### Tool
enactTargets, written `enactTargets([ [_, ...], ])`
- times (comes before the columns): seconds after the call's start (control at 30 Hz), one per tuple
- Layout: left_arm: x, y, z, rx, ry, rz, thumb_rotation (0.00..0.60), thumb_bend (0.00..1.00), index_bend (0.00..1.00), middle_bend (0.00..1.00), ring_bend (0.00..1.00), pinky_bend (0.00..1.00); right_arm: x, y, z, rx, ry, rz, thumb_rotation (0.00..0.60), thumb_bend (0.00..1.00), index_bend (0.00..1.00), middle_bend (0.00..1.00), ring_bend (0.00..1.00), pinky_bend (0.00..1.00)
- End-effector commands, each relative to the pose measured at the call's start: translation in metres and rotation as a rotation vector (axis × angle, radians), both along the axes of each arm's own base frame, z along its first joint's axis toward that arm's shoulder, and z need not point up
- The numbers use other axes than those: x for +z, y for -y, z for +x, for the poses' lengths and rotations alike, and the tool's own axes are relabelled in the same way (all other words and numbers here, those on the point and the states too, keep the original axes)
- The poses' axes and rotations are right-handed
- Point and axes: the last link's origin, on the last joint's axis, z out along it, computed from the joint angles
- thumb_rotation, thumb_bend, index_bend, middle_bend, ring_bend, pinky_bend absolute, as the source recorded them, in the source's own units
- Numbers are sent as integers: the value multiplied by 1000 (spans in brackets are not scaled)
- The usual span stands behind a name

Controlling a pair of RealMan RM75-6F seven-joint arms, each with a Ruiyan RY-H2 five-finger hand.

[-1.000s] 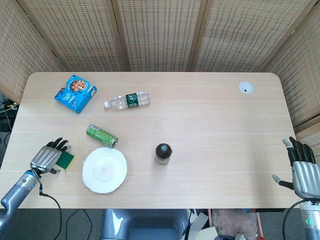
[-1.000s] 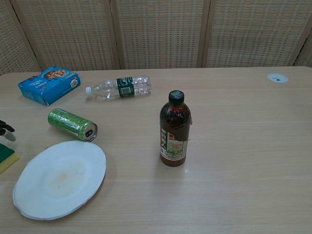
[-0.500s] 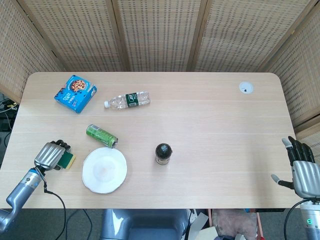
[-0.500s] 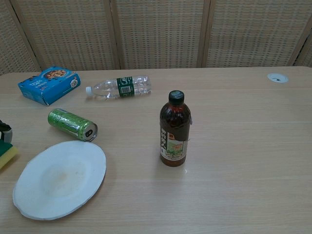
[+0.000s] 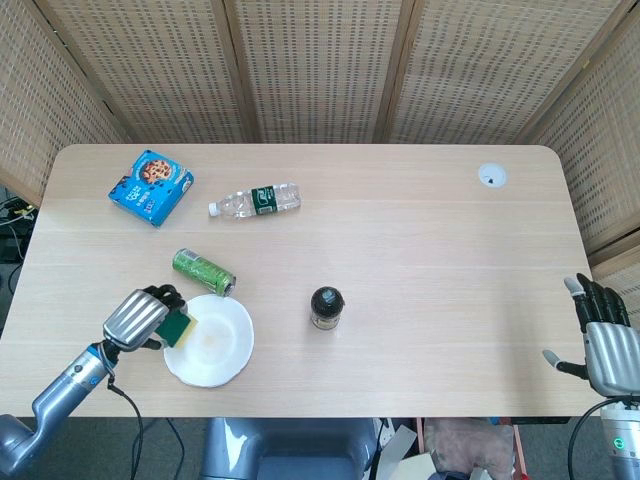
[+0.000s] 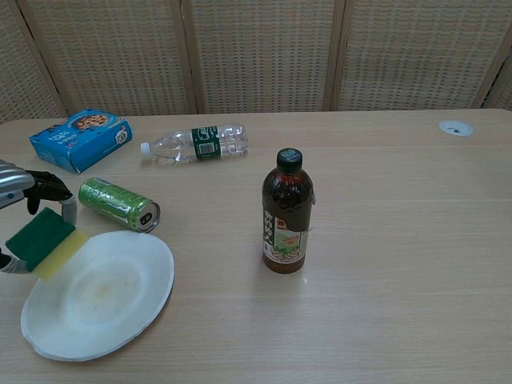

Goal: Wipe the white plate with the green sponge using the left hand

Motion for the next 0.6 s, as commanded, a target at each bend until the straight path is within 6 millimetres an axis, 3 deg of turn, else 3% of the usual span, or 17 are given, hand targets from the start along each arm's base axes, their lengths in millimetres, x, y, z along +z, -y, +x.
enactTargets([
  [0.03, -21, 6, 18, -51, -83, -78, 600, 107, 544, 430, 277, 443, 1, 0, -1, -6, 0, -1, 600, 0, 0, 0, 0, 0],
  [0.33, -53, 13, 26, -88, -185, -140, 600, 106, 545, 430, 277, 444, 2, 2, -4, -21, 4, 1, 600, 0, 0, 0, 0, 0],
  [0.6, -71, 3, 35, -99, -231, -139, 600, 106, 547, 431, 277, 443, 3, 4, -6, -29, 10, 2, 600, 0, 0, 0, 0, 0],
])
